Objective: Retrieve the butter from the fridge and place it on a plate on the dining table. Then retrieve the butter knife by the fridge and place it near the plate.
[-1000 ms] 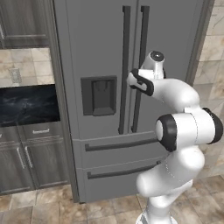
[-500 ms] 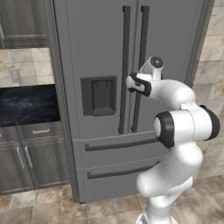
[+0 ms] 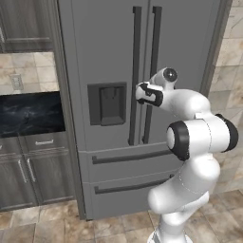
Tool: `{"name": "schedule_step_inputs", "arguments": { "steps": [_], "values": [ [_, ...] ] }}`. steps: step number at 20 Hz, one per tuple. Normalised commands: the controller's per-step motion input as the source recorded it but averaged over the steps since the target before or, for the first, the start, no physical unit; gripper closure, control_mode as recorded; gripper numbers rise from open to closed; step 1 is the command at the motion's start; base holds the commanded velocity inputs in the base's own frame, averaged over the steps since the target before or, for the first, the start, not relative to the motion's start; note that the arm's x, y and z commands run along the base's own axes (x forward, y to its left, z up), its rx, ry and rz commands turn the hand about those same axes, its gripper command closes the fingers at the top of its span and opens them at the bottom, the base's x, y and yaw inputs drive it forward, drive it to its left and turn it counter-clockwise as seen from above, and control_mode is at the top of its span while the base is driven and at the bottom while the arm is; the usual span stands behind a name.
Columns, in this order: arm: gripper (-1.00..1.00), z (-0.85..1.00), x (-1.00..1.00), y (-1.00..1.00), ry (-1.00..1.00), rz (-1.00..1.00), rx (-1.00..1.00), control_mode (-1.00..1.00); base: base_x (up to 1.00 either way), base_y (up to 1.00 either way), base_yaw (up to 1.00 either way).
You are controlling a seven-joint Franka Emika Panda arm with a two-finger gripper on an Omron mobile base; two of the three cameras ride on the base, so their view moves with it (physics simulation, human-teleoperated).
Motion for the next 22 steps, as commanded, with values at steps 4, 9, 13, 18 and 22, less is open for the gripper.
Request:
{"name": "schedule_step_inputs", "arguments": {
  "steps": [4,9,13,18,22],
  "values": [
    [1.0,0.0,0.17,0.0,0.0,0.04,0.0,-1.0,0.0,0.0,0.0],
    [1.0,0.0,0.07,-0.06,0.03,0.01,0.0,-1.0,0.0,0.0,0.0],
    [1.0,0.0,-0.26,-0.16,0.02,0.0,0.0,-1.0,0.0,0.0,0.0],
    [1.0,0.24,-0.83,-0.61,0.05,0.02,0.06,-1.0,0.0,0.0,0.0],
    [1.0,0.27,-1.0,-0.92,0.02,0.09,0.21,-1.0,0.0,0.0,0.0]
  ]
}}
